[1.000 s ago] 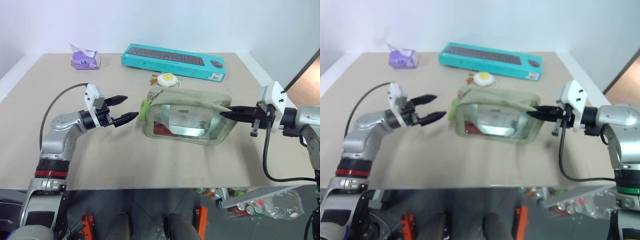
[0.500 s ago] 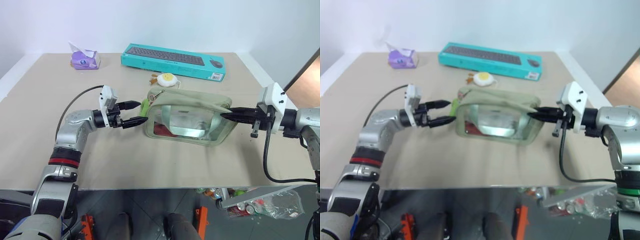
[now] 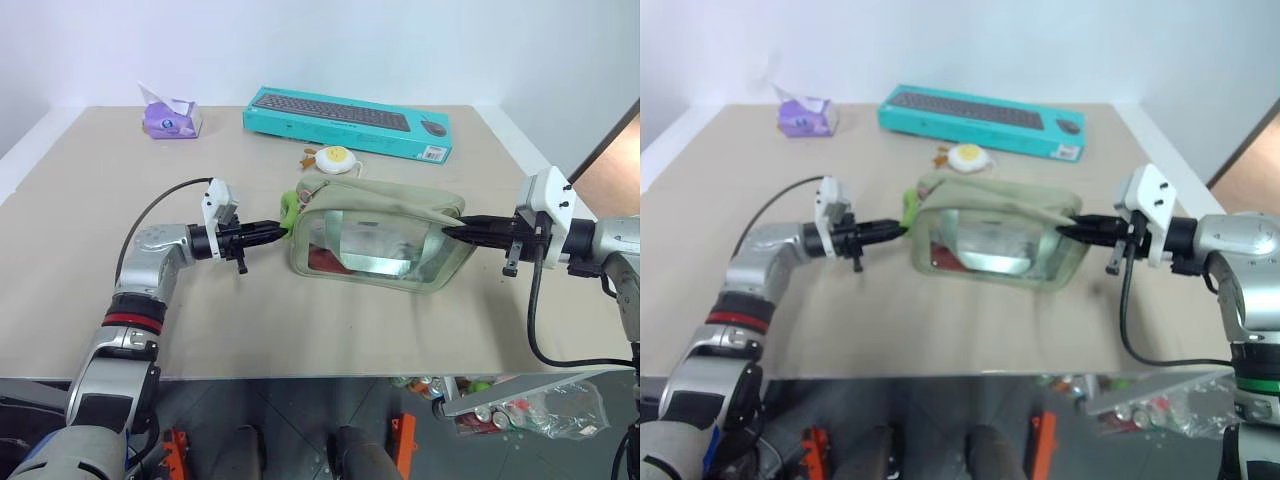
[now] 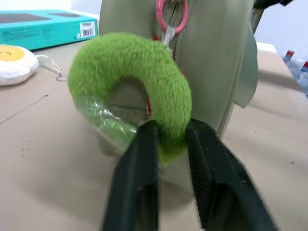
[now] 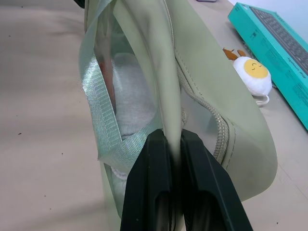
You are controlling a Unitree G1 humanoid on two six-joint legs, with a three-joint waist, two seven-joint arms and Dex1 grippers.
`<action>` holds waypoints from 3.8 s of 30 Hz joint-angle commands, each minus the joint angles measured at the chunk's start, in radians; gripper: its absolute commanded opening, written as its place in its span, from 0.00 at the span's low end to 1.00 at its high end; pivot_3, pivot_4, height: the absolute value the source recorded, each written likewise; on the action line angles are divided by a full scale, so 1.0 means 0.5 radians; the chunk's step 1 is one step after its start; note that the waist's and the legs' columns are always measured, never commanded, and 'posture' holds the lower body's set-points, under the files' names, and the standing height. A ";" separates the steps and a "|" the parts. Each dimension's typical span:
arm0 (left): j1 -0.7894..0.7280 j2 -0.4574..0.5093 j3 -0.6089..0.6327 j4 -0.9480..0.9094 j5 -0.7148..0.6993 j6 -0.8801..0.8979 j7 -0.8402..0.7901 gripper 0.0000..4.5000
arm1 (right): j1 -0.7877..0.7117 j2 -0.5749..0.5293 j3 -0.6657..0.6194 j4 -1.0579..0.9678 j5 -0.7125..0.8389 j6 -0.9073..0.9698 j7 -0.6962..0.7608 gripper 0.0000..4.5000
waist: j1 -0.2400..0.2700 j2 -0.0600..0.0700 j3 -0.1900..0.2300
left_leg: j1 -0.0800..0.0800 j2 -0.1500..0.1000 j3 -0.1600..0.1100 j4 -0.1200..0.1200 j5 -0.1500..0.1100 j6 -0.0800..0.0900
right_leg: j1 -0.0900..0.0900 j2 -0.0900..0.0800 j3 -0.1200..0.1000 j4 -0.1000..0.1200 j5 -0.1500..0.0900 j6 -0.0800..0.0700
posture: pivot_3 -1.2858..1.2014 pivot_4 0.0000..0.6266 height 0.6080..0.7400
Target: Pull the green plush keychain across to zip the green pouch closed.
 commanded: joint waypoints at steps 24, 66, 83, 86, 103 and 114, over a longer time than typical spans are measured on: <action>-0.507 -0.262 -0.055 -0.559 -0.062 0.005 0.231 0.02 | -0.067 -0.076 -0.010 0.044 -0.037 -0.039 0.027 0.00 | 0.002 0.000 0.000 | -0.001 -0.005 -0.001 0.001 0.000 0.000 | 0.002 -0.002 0.000 0.000 0.000 0.001 | 0.52 0.24 1.00; -0.426 0.231 -0.249 -0.558 0.153 0.123 -0.355 0.92 | -0.105 -0.050 0.026 0.100 -0.059 -0.090 0.017 0.00 | -0.003 0.001 0.000 | 0.000 -0.004 -0.001 0.000 0.000 0.000 | 0.001 -0.003 0.001 0.000 -0.001 0.002 | 0.52 0.24 1.00; -0.164 0.179 0.012 -0.882 -0.088 0.498 0.140 0.92 | -0.179 -0.017 0.068 0.176 -0.093 -0.134 0.060 0.00 | -0.002 0.001 0.000 | 0.000 -0.002 -0.002 0.002 0.000 0.001 | 0.001 -0.002 0.000 0.000 0.000 0.002 | 0.52 0.24 1.00; -0.043 0.193 -0.006 -0.988 -0.081 0.498 0.171 0.92 | -0.169 -0.021 0.059 0.166 -0.091 -0.130 0.061 0.00 | -0.002 0.001 0.000 | 0.000 -0.002 -0.002 0.001 0.000 0.001 | 0.002 -0.002 0.000 0.000 0.000 0.002 | 0.52 0.24 1.00; 0.338 -0.093 0.000 -1.245 -0.059 0.408 0.742 0.60 | -0.138 -0.026 0.037 0.134 -0.077 -0.115 0.053 0.00 | 0.000 0.001 -0.001 | 0.002 -0.001 -0.001 0.004 0.001 0.002 | 0.004 -0.002 0.001 0.000 0.002 0.004 | 0.52 0.24 1.00; 0.308 -0.029 -0.071 -1.185 -0.051 0.354 0.617 0.01 | -0.109 -0.021 0.024 0.093 -0.047 -0.079 0.040 0.00 | -0.001 0.002 -0.001 | 0.002 -0.002 -0.001 0.004 0.001 0.001 | 0.004 -0.002 0.001 0.000 0.002 0.003 | 0.52 0.24 1.00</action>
